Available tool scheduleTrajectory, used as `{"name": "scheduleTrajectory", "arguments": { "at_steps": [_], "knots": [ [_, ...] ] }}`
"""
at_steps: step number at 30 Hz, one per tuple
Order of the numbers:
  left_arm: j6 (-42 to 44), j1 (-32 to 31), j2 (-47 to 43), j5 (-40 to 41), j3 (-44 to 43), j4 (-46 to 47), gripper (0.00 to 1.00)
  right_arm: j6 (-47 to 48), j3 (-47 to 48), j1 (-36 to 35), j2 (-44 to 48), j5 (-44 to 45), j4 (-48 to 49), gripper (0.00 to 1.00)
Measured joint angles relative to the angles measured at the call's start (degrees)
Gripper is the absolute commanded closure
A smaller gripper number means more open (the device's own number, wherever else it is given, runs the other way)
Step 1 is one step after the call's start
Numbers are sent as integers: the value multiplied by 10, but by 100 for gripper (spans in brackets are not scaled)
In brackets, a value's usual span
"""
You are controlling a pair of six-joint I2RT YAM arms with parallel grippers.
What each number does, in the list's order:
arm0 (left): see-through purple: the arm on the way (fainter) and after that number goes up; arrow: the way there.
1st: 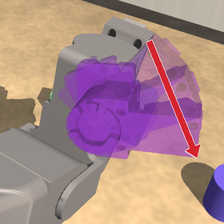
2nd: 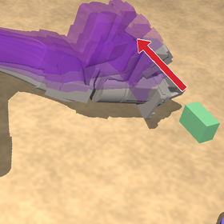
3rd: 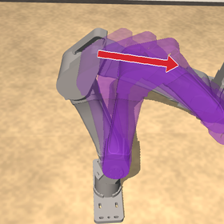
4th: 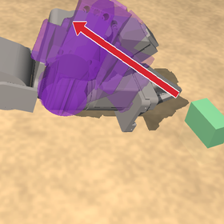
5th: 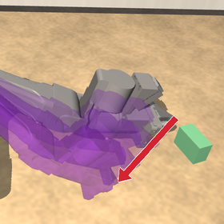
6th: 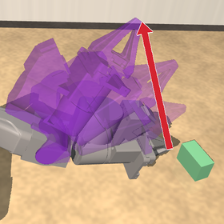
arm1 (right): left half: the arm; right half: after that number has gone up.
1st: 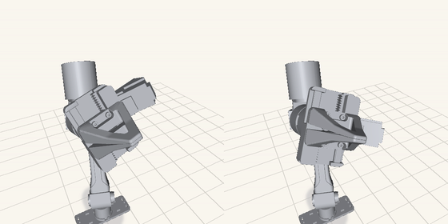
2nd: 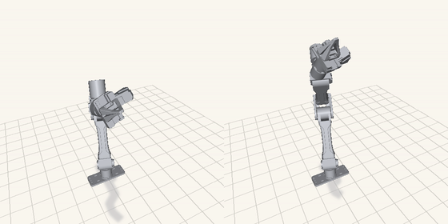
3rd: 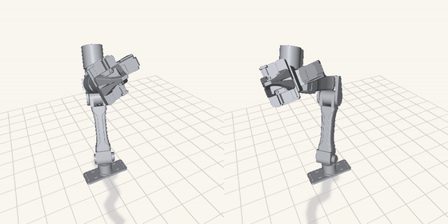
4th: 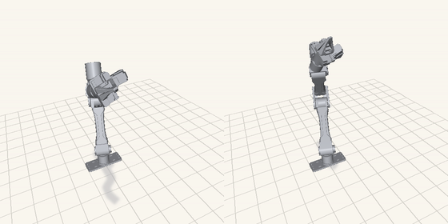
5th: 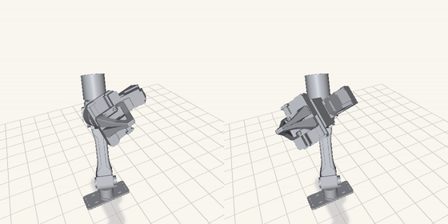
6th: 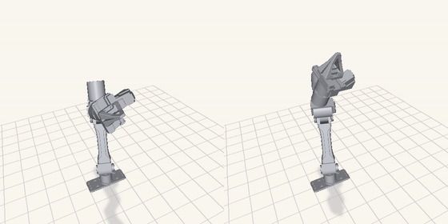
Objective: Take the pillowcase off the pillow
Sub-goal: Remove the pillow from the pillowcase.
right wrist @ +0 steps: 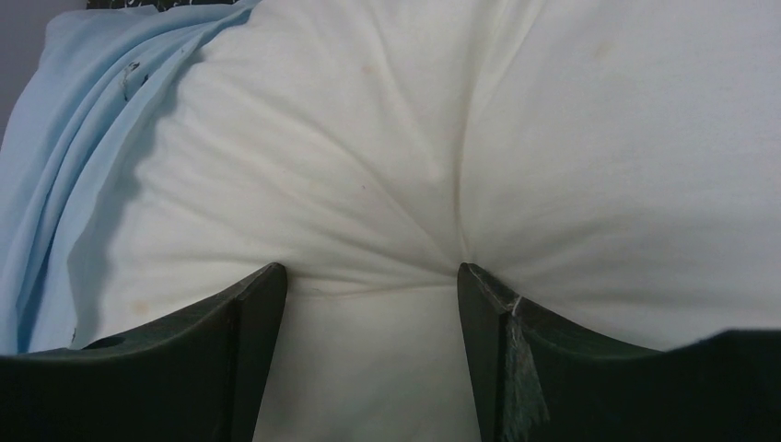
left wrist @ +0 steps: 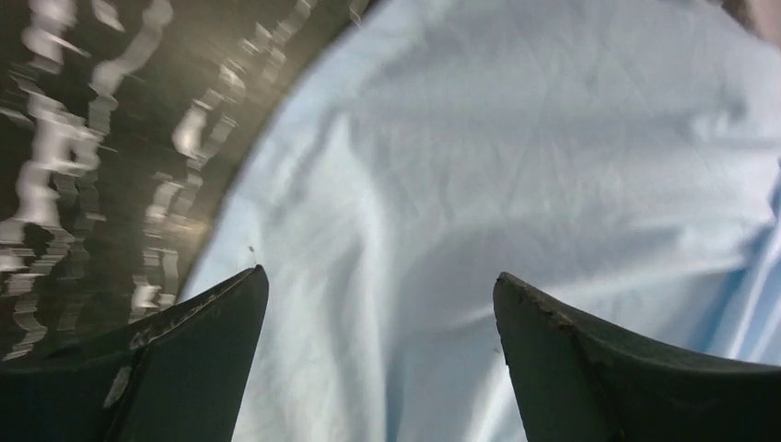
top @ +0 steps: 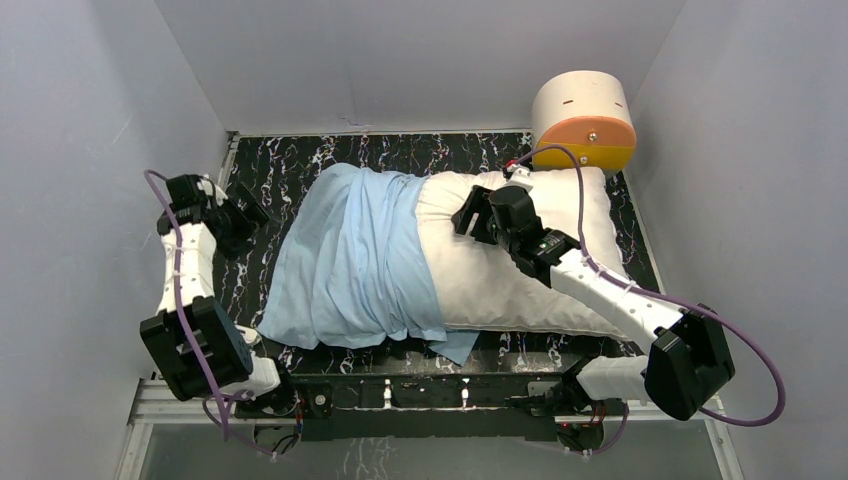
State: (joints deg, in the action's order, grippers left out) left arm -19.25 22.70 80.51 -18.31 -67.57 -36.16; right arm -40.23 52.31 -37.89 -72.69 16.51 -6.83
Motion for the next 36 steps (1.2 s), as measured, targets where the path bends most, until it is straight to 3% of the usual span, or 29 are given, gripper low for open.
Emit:
{"name": "scheduleTrajectory", "arguments": {
  "at_steps": [6,10,11,16,17,22,32,36],
  "knots": [
    [-89,-11,-71,-207,177,116,3,0,1,1,-5,-10,2,22],
    [-131,-75,-68,-281,233,190,6,1,2,3,-11,-17,7,21],
    [-143,-93,-67,-293,243,209,14,1,2,3,-12,-19,8,21],
    [-211,-136,-69,-333,309,327,87,2,3,4,-16,-21,9,21],
    [-215,-136,-70,-325,312,328,100,1,3,4,-16,-21,9,21],
    [-184,-135,-100,-226,273,257,100,-1,1,4,-11,-10,9,21],
    [-39,-139,-132,136,35,46,100,-35,-31,4,31,22,15,22],
    [-7,-141,-130,214,-6,4,100,-43,-31,4,31,24,14,22]
  ]
}}
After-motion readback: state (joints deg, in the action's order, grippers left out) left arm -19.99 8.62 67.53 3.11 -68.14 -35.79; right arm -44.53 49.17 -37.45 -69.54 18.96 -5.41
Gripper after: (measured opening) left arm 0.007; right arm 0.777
